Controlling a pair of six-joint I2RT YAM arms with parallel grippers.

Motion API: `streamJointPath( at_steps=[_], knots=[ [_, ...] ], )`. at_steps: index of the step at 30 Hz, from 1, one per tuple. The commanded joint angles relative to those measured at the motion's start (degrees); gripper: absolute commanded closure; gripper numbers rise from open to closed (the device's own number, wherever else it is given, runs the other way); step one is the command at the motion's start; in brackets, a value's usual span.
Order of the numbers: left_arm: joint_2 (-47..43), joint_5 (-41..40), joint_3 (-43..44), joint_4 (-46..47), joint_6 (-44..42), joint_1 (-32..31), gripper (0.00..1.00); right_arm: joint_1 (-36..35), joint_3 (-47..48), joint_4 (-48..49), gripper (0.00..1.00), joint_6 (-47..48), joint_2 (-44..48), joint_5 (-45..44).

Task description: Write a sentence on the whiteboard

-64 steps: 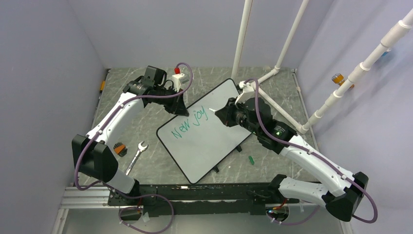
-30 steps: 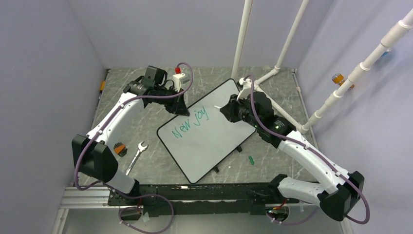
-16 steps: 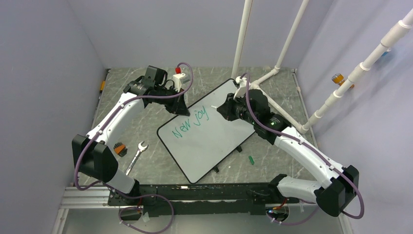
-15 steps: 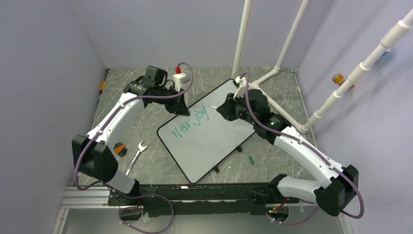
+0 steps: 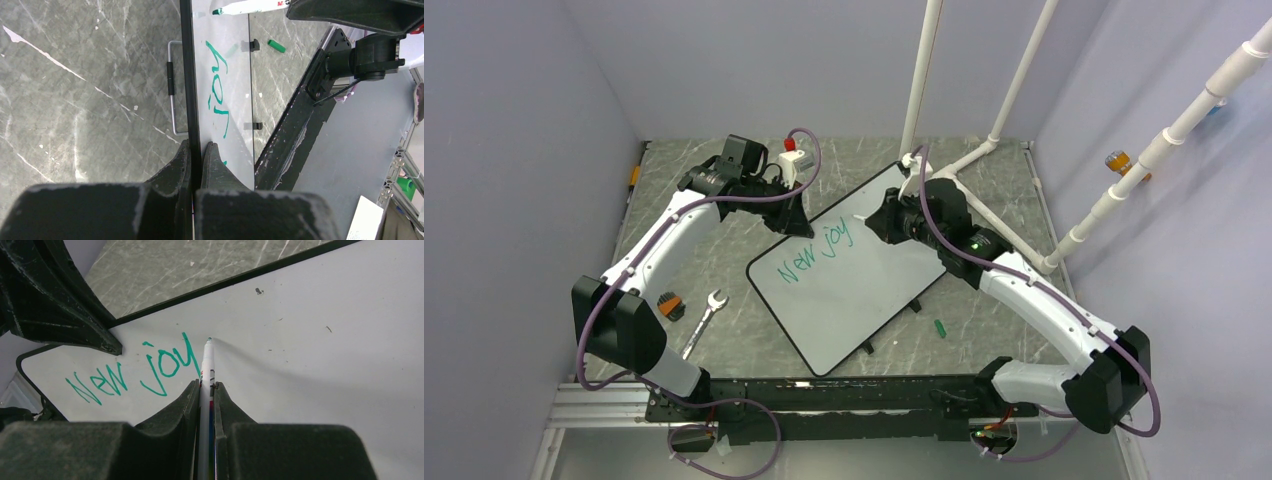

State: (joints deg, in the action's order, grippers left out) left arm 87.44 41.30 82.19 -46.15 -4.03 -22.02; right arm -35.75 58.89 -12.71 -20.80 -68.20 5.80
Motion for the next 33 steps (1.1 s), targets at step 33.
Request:
streamJointPath(
  at_steps=[33],
  knots=[
    [0.1,-4.0,-0.5,0.3,-8.2,-2.5,1.0,0.9,-1.8,0.4,1.0,-0.8,0.0,1.7]
  ],
)
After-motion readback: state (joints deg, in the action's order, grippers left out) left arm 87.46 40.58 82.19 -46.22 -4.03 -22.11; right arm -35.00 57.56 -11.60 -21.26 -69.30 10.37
